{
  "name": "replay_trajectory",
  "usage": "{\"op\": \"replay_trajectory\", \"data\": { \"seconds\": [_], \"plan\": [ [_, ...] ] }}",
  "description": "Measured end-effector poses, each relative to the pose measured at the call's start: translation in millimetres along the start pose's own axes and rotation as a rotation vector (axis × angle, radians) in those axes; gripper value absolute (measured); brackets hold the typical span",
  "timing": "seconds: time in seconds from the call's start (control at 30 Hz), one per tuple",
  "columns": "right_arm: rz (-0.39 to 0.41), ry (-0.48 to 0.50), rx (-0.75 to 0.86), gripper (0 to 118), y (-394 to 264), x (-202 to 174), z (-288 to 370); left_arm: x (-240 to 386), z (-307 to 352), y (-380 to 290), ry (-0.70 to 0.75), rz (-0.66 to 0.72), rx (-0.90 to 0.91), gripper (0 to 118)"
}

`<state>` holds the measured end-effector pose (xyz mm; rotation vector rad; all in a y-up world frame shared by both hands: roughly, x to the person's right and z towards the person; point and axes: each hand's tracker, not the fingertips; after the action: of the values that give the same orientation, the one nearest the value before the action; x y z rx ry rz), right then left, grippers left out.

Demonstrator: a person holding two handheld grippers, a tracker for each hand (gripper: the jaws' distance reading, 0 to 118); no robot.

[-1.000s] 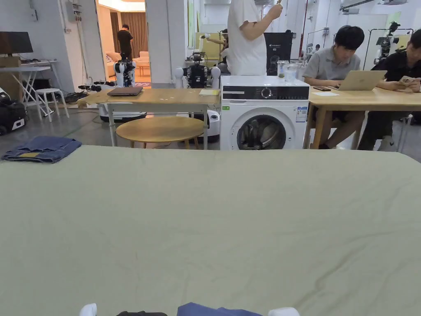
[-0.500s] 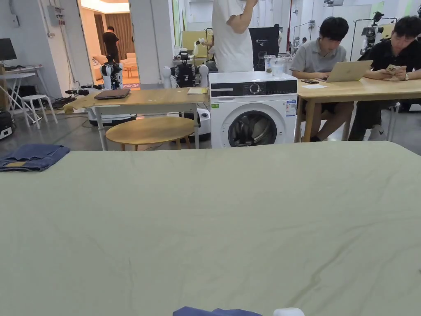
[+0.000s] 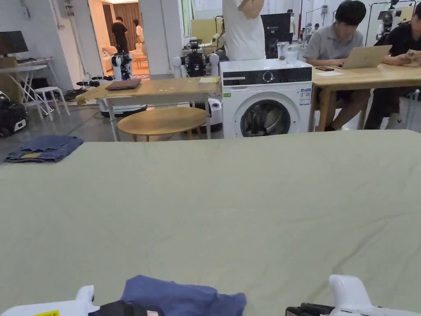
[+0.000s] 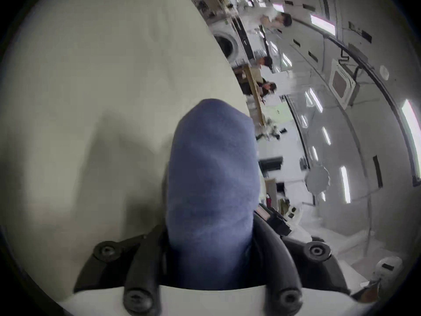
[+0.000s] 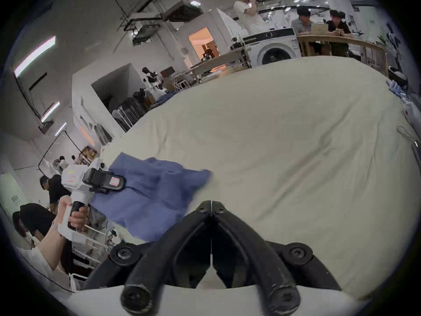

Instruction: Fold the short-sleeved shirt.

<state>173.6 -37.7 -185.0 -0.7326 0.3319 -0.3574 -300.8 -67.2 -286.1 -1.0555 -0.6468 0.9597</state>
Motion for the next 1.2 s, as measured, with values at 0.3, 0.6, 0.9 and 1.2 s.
{"op": "replay_trajectory", "data": {
  "seconds": [0.3,0.6,0.9,1.2],
  "plan": [
    [0.027,0.006,-0.05,0,9,-23,-39,-58,152,53,0.205,0.133,0.327,22],
    [0.078,0.052,-0.091,0,14,-53,-65,-42,169,49,0.505,0.011,0.44,72],
    [0.089,0.045,-0.04,0,19,-48,-45,86,168,14,0.433,-0.405,0.565,72],
    [0.081,-0.005,0.089,0,18,-39,7,164,6,-45,0.397,-0.742,0.388,0]
  ]
}}
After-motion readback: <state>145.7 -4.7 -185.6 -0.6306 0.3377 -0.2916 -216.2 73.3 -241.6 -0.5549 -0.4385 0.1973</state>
